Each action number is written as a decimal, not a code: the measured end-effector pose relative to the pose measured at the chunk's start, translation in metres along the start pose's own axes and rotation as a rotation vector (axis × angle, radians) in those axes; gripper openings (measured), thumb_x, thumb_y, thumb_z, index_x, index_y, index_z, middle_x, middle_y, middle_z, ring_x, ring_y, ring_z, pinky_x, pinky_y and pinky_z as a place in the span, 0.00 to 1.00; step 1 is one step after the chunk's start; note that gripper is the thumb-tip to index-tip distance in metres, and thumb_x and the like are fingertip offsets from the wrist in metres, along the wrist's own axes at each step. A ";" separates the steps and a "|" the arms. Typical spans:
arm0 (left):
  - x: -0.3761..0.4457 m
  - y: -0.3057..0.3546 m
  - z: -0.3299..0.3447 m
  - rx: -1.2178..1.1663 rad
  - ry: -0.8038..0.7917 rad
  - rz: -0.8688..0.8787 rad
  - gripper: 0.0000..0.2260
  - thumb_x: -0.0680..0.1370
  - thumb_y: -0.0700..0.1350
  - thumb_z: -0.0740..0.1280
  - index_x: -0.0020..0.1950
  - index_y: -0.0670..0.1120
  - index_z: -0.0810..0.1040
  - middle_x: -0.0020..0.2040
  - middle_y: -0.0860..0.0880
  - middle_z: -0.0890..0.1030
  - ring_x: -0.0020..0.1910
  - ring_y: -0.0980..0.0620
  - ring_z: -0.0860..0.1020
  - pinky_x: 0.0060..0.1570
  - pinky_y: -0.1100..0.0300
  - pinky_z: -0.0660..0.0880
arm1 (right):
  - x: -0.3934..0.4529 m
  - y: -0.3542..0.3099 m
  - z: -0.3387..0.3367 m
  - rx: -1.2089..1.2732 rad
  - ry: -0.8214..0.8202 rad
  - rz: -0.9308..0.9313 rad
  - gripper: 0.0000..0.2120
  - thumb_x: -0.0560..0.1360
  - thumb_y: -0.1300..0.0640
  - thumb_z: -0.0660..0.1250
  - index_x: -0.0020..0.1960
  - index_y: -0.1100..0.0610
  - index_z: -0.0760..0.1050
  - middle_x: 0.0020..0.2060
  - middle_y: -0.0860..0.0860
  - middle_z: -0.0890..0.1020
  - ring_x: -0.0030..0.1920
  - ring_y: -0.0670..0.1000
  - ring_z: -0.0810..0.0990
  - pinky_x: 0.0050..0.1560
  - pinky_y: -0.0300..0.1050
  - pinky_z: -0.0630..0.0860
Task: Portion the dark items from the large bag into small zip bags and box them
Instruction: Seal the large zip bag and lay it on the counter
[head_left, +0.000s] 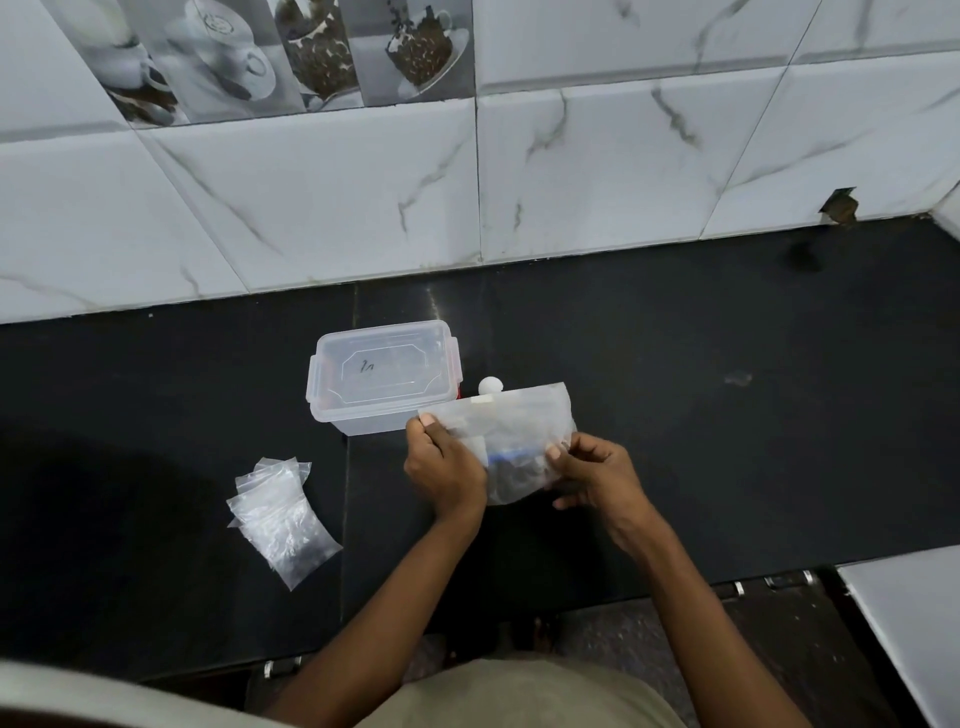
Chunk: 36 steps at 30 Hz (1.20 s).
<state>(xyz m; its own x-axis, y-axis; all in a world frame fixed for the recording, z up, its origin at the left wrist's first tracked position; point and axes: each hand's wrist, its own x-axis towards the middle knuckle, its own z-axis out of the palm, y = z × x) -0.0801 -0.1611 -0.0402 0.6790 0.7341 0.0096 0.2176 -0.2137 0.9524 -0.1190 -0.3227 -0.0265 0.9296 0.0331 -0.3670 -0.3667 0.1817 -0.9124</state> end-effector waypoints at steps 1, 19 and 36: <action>0.001 -0.001 -0.001 0.005 0.002 0.015 0.14 0.86 0.42 0.57 0.47 0.35 0.76 0.40 0.45 0.78 0.39 0.46 0.73 0.39 0.59 0.63 | 0.000 -0.001 -0.003 -0.030 -0.012 0.001 0.07 0.77 0.59 0.72 0.46 0.64 0.81 0.39 0.60 0.84 0.35 0.53 0.82 0.30 0.43 0.79; 0.007 -0.004 -0.003 0.100 -0.033 0.265 0.18 0.84 0.49 0.54 0.43 0.39 0.74 0.33 0.48 0.75 0.30 0.44 0.74 0.32 0.51 0.72 | 0.016 -0.007 -0.014 -0.233 0.003 0.068 0.14 0.73 0.74 0.62 0.54 0.61 0.77 0.37 0.52 0.81 0.29 0.46 0.71 0.26 0.41 0.66; 0.000 -0.003 0.025 0.084 -0.142 0.356 0.19 0.83 0.55 0.57 0.37 0.46 0.73 0.28 0.54 0.71 0.26 0.53 0.70 0.29 0.57 0.68 | 0.045 -0.015 -0.062 -0.553 0.029 0.012 0.16 0.77 0.67 0.69 0.59 0.50 0.76 0.45 0.52 0.84 0.44 0.50 0.84 0.37 0.43 0.79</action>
<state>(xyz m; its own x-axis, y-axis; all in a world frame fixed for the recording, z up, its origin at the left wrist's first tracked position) -0.0631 -0.1771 -0.0503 0.8116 0.5088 0.2871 0.0035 -0.4958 0.8685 -0.0737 -0.3852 -0.0411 0.9266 0.0038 -0.3759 -0.3492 -0.3618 -0.8644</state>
